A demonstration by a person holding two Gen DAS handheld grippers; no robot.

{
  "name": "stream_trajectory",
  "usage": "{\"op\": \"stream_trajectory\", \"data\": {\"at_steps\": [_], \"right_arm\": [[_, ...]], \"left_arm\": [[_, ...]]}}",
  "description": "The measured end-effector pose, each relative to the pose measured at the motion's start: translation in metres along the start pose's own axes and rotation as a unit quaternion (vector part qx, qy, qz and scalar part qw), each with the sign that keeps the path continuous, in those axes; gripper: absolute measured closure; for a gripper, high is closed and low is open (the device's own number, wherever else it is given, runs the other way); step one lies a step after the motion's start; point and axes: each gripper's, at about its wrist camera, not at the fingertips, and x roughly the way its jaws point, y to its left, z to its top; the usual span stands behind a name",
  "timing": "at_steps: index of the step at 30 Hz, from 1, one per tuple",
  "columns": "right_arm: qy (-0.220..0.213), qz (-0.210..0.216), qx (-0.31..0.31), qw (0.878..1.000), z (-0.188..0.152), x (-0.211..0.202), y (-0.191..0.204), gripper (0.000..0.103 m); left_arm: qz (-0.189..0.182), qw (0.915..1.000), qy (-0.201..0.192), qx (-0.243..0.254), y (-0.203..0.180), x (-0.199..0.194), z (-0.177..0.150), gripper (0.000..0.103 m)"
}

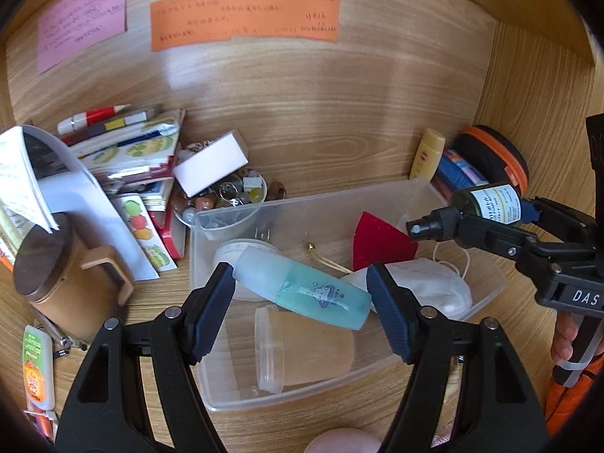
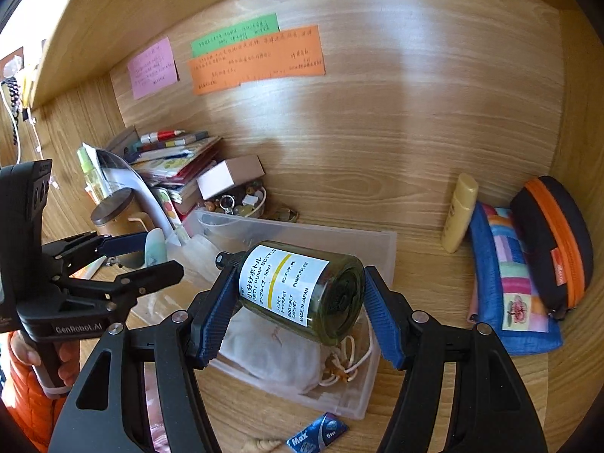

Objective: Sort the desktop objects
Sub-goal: 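Carry the bottle and tube over the clear bin and open both tools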

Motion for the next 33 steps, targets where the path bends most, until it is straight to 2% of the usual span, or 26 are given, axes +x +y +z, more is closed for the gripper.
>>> {"op": "stream_trajectory", "data": {"at_steps": [4,11,26,29,33], "right_arm": [[0.015,0.008,0.003,1.0,-0.002,0.015,-0.004,0.041],[0.044,-0.009,0.011,0.999,-0.01,0.038,-0.009,0.041],[0.075,-0.032,-0.037,0.996,-0.021,0.063,0.008,0.041],[0.075,-0.038,-0.05,0.995,-0.022,0.064,0.012,0.039],[0.072,-0.05,-0.057,0.995,-0.023,0.064,0.014,0.027]], "left_arm": [[0.003,0.9999,0.012,0.004,-0.001,0.013,0.001,0.031],[0.012,0.9996,0.026,0.005,-0.001,0.03,0.0,0.031],[0.012,0.9986,0.049,0.018,-0.001,0.051,-0.007,0.032],[0.014,0.9986,0.049,0.017,0.001,0.051,-0.007,0.031],[0.018,0.9985,0.051,0.011,0.004,0.052,-0.008,0.03]]}}
